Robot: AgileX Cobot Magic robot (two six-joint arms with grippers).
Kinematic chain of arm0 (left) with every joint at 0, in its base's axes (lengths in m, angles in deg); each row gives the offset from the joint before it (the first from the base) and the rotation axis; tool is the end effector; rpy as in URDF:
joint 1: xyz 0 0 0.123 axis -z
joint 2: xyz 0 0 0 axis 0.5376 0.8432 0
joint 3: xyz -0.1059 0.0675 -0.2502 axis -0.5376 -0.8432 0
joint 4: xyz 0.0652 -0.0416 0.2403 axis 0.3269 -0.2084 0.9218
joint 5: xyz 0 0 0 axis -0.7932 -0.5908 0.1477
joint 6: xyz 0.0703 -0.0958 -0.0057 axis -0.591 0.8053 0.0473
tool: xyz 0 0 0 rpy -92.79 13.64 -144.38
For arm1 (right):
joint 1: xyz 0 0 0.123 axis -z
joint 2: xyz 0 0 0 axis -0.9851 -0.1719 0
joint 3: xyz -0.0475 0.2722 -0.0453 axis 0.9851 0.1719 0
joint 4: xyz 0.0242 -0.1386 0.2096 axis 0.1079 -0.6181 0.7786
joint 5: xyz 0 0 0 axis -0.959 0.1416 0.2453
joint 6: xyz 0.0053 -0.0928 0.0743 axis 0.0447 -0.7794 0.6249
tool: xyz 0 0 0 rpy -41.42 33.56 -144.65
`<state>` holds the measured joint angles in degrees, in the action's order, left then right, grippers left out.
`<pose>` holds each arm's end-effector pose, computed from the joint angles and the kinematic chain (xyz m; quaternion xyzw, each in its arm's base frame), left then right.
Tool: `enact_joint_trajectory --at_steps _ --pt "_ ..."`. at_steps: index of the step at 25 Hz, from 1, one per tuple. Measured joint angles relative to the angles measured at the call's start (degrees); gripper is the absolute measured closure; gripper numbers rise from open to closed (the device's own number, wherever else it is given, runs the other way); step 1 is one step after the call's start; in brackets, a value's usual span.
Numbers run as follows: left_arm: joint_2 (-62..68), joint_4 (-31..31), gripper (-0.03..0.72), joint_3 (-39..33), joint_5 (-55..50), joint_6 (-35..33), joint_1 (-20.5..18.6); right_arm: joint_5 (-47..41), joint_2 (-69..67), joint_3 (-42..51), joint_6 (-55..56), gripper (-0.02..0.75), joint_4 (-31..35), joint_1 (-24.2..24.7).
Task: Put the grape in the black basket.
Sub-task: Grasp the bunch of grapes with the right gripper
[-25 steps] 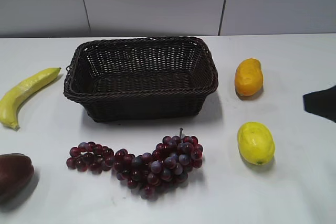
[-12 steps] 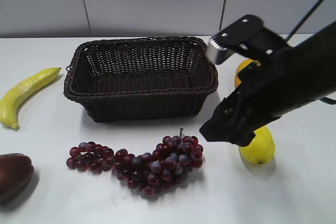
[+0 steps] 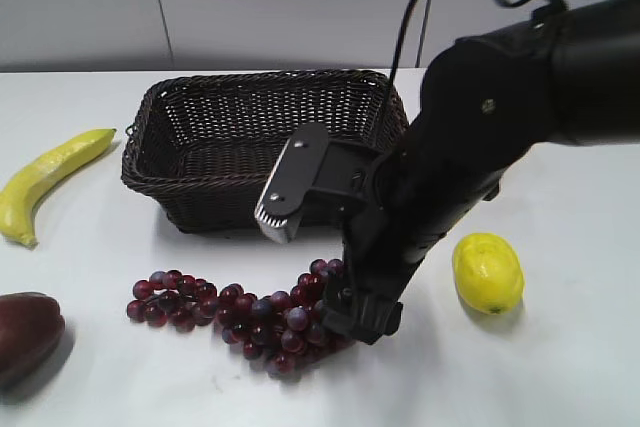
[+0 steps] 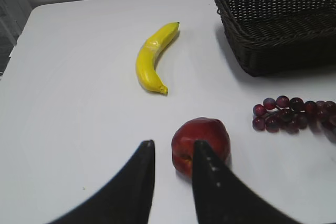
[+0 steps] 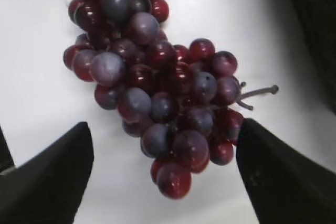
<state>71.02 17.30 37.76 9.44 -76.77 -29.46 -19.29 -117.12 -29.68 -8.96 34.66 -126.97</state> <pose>0.0231 -0.0106 0.2631 0.0918 0.8519 -0.0180 0.5152 0.2263 0.2605 0.1484 -0.5888 0.7844 0.0869 0.1745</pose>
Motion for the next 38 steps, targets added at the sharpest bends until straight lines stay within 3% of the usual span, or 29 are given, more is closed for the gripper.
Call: enact_joint_trajectory --at_steps 11,14,17,27,38 --pt "0.0 0.0 0.456 0.0 0.0 0.0 0.0 6.49 -10.12 -1.53 -0.39 0.113 -5.08 -2.42" --pt "0.0 0.0 0.456 0.0 0.0 0.0 0.0 7.42 -10.58 -1.72 -0.45 0.192 -5.32 -2.42" --pt "0.0 0.0 0.456 0.0 0.0 0.0 0.0 7.85 -10.89 -1.72 -0.45 0.326 -5.32 -2.42" --pt "0.0 0.0 0.455 0.0 0.0 0.0 0.0 3.54 -8.89 -1.9 -0.45 0.337 -5.37 -2.42" --pt "0.0 0.0 0.453 0.0 0.0 0.0 0.0 -4.74 10.35 -8.93 0.79 0.386 -0.63 -2.42"
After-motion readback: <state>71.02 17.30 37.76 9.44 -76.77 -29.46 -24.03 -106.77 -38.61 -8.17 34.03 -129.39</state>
